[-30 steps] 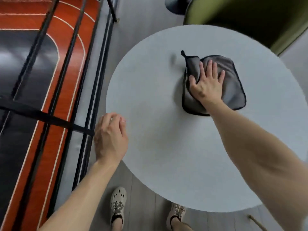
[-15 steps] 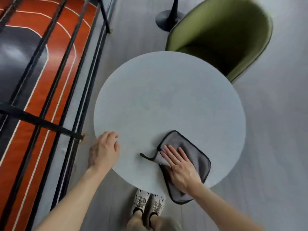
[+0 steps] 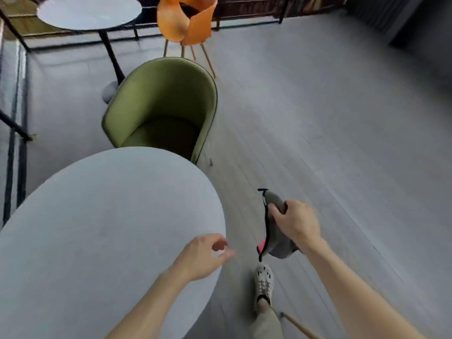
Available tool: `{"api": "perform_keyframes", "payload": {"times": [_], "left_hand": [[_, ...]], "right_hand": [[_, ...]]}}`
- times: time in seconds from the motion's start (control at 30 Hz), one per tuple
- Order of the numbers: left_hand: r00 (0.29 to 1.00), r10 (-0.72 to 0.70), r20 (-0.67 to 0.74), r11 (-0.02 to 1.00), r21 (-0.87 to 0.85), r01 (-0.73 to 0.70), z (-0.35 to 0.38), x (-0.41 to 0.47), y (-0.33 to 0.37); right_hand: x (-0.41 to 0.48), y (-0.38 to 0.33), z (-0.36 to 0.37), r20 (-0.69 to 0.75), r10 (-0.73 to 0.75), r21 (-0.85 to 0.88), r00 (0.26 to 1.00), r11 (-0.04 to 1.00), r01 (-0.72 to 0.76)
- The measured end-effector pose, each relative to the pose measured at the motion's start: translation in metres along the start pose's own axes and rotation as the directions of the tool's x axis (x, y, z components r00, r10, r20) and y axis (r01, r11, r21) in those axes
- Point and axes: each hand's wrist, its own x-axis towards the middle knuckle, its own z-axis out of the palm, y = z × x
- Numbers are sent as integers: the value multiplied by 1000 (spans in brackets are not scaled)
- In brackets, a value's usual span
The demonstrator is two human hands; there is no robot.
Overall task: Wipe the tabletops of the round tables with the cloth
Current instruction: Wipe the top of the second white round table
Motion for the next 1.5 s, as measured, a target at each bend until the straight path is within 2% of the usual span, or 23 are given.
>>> {"api": "perform_keyframes", "payload": {"times": [0.13,0.17,0.23,0.3,0.37,0.5,0.6,0.67,0.87,0.93,1.0,1.2,1.3,1.4,1.5], "left_hand": [[995,0,96,972,-233,23,3,106,95],[996,-25,85,965,-260,46,5,133,113],[993,-106,-53,953,-292,86,6,182,139],[955,-213,-205,930,-342,134,-6,221,156],[920,-287,-266,892,-425,156,-25,253,166],[826,-399,-399,853,-493,174,-76,294,178],[751,-409,-518,871,-468,151,-124,328,186],[721,-369,-587,898,-427,112,-155,358,189],[757,-357,-548,894,-435,106,-246,506,184],[739,-362,-568,909,-392,144,-280,555,193],[736,-350,-579,927,-326,185,-313,595,206],[795,-235,-559,964,-31,264,-424,703,230],[782,-222,-583,959,15,283,-473,761,218],[751,-262,-606,947,-10,322,-520,808,207],[693,-336,-638,922,-73,379,-565,837,193]], "right_hand": [[80,13,-14,169,101,258,980,956,-143],[101,16,-20,216,107,301,970,938,-170],[140,24,-30,296,60,330,953,930,-162],[179,28,-42,373,-43,349,927,932,-98],[220,29,-56,428,-140,350,893,937,-21],[312,24,-89,467,-320,199,825,946,255],[391,17,-113,365,-459,-92,810,848,522],[445,6,-128,321,-526,-149,787,793,591],[605,-42,-152,310,-522,-173,794,791,587],[653,-58,-168,309,-526,-165,792,791,590],[698,-75,-187,294,-531,-159,795,793,589],[834,-155,-200,228,-564,-91,794,799,594],[905,-208,-193,251,-606,-89,755,762,641],[980,-264,-183,275,-665,-86,694,702,707],[1046,-327,-179,352,-728,-111,589,592,798]]}}
